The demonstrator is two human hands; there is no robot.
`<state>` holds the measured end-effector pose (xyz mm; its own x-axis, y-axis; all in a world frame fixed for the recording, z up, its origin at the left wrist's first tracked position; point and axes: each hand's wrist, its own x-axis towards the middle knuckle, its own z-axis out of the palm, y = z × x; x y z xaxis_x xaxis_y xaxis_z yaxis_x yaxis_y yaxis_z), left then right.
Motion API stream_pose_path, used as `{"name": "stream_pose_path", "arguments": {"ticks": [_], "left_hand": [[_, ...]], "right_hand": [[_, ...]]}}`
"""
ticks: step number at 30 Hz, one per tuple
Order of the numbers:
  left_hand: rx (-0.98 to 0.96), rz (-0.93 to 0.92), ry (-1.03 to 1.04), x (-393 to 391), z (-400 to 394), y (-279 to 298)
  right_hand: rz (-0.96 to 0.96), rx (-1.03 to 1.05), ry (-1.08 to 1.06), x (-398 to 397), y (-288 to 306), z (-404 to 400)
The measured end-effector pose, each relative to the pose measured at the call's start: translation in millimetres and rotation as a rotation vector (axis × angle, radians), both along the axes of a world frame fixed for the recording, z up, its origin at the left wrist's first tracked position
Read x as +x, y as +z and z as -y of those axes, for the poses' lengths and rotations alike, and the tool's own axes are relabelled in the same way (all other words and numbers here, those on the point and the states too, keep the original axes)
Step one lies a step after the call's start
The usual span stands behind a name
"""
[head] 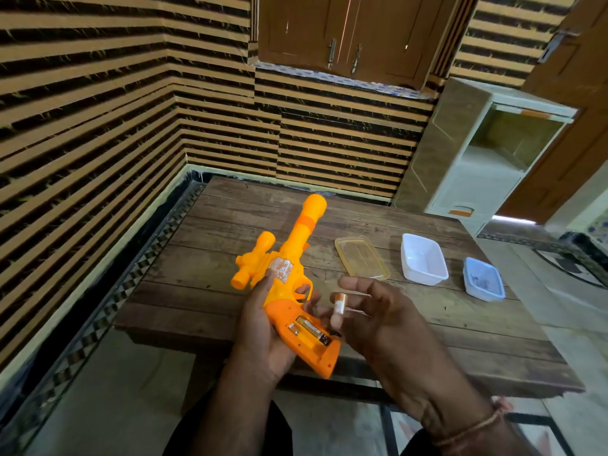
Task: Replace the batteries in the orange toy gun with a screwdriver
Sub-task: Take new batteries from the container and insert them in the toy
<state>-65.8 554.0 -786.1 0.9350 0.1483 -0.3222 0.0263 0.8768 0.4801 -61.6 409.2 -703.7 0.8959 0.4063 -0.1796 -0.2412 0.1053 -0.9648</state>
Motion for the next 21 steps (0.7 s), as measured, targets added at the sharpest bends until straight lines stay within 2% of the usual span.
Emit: {"name": "stream_pose_path", "arguments": {"ticks": [2,5,9,11,13,18,21], "left_hand": [[0.009,-0.003,0.005,-0.9,1.3,2.9],[0.000,-0.002,0.015,-0.5,0.5,3.2],[-0.008,-0.040,-0.055,1.1,-1.9,-2.2],[-0.025,-0.050,-0.060,2.0,-2.5,-3.8],[-0.054,-0.067,-0.064,2.1,-1.5,-2.4],[-0.044,-0.083,-0.075,-0.7,-0.6,3.6],[-0.021,-0.064,-0.070,0.2,-1.4,3.4]], "right_hand": [[0.070,-0.045,-0.007,-3.3,-3.8,3.3],[0.285,-0.251,0.045,-8.5,-8.1,5.8],[0.887,-0.737,0.104,-10.2,-15.8,5.6],[1.051,-0.898,0.178,-10.6,-16.6,3.4],[1.076,-0.939,0.233,-12.6,-14.7,-1.4],[1.054,-0.832,0.218,-14.7,-13.5,-4.0],[0.936,-0.744,0.141,-15.7,-9.6,-0.7]]}}
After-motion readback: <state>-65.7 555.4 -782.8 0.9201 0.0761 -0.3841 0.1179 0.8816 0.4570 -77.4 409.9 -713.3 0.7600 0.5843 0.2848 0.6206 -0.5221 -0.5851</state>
